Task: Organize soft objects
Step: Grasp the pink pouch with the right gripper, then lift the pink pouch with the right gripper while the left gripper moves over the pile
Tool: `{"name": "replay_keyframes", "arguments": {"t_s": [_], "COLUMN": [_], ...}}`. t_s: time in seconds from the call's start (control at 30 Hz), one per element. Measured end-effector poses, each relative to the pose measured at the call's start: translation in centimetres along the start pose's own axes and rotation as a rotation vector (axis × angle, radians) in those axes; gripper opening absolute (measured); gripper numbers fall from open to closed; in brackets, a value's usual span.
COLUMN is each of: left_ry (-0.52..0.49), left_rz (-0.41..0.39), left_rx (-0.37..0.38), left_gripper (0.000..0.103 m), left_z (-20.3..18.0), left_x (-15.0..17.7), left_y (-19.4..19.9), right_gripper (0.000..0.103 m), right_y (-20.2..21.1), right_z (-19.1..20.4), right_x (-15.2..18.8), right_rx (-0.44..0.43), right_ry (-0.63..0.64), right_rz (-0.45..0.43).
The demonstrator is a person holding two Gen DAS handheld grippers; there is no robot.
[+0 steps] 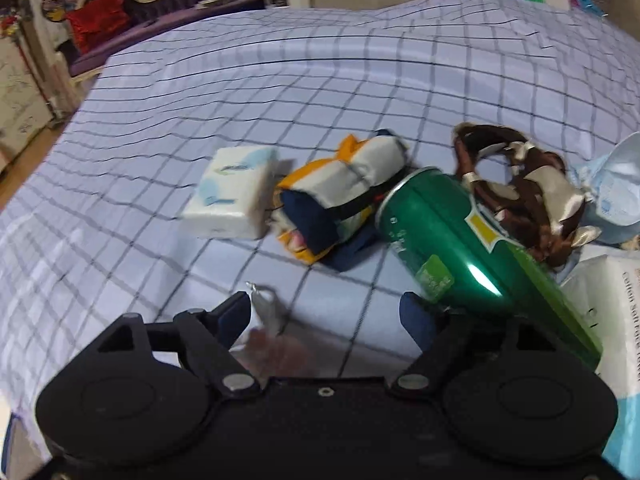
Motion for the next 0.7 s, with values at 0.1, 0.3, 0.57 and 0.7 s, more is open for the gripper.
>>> {"name": "replay_keyframes", "arguments": {"t_s": [0.1,0.3,0.57,0.7], "left_ry": [-0.002,0.007,0.013,0.014], "left_rz": [0.003,0.002,0.001,-0.001], "left_rx": [-0.001,0.007,0.013,0.015], "left_gripper": [0.097,0.097,0.097,0.097], "left_z": [0.0,0.1,0.2,0.2], "left_x": [0.1,0.0,-0.1,-0.1], "left_y": [0.0,0.0,0.0,0.1], "right_gripper": [0.081,0.081,0.099,0.100], "right_y": [0.9,1.2,3.7,5.0], "right_z": [0.8,2.9,4.7,5.7], "right_x": [0.5,0.7,2.1,4.0], "right_rx": [-0.010,-0.016,-0.082,-0.073], "right_ry": [0.034,0.081,0.251,0.354], "right_rz": [-0.020,-0.031,-0.055,-0.070]}}
Point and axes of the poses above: each gripper's, at about its wrist camera, not at the fingertips, and y roughly against the way its jaws point, z to its left, x to its underside, the point moved 3 cm from there along -y, roughly the way its jaws point, and after that the axes turned 10 degrees about x, right-handed, at the moved point
